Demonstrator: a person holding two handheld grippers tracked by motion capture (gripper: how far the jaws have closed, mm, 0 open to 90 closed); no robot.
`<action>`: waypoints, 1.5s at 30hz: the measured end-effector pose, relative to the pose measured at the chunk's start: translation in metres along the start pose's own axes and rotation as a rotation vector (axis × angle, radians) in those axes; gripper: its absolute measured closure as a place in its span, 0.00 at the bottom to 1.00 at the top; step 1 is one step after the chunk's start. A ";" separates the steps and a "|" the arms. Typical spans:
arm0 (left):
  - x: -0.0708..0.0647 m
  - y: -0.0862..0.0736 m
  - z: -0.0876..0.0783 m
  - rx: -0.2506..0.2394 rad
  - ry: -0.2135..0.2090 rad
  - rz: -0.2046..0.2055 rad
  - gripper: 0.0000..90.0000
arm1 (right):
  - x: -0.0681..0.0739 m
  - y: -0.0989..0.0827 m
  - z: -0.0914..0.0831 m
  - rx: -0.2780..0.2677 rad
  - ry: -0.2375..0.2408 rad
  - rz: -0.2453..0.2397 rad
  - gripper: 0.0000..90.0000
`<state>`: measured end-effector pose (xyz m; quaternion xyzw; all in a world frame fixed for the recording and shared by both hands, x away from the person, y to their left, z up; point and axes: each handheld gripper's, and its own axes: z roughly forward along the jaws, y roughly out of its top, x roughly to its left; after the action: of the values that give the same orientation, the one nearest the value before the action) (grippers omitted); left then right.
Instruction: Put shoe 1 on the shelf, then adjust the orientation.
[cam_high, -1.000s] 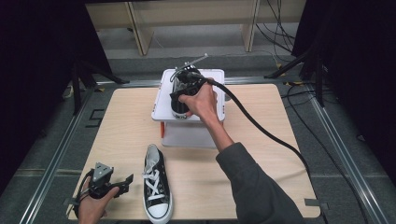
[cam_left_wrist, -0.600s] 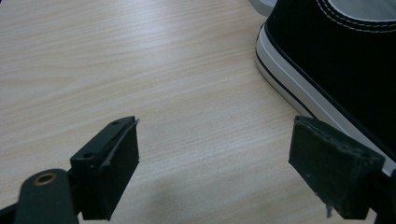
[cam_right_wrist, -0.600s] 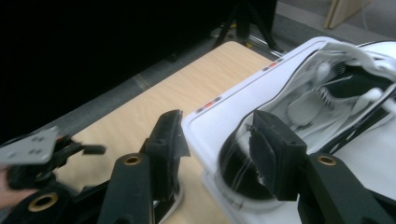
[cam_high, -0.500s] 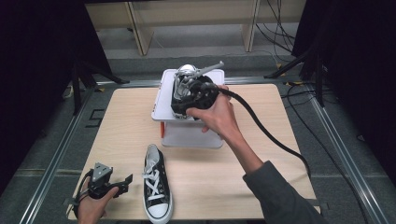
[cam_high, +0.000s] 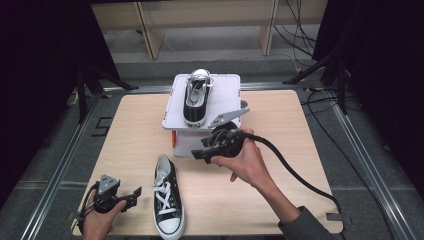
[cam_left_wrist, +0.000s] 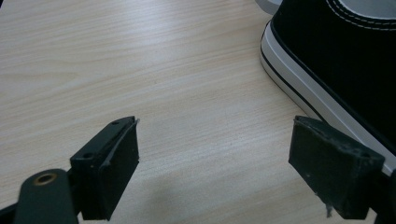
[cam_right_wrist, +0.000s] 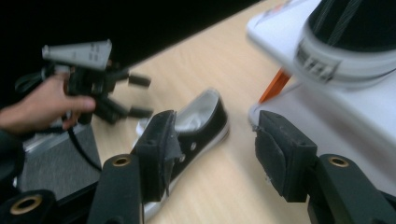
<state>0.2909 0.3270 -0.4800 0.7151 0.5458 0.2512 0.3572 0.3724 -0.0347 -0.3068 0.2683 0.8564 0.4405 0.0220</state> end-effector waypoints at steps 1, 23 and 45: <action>0.001 0.000 0.000 0.005 0.005 0.004 0.17 | 0.001 -0.003 0.004 -0.001 0.005 -0.009 0.54; 0.003 0.000 0.003 0.022 0.021 -0.012 0.17 | 0.009 -0.045 0.098 0.042 0.192 -0.102 0.50; 0.003 0.001 0.002 0.035 0.023 -0.010 0.17 | 0.020 -0.030 0.140 0.101 0.194 -0.167 0.47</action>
<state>0.2940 0.3292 -0.4804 0.7156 0.5577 0.2480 0.3396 0.3803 0.0648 -0.4114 0.1532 0.8949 0.4173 -0.0379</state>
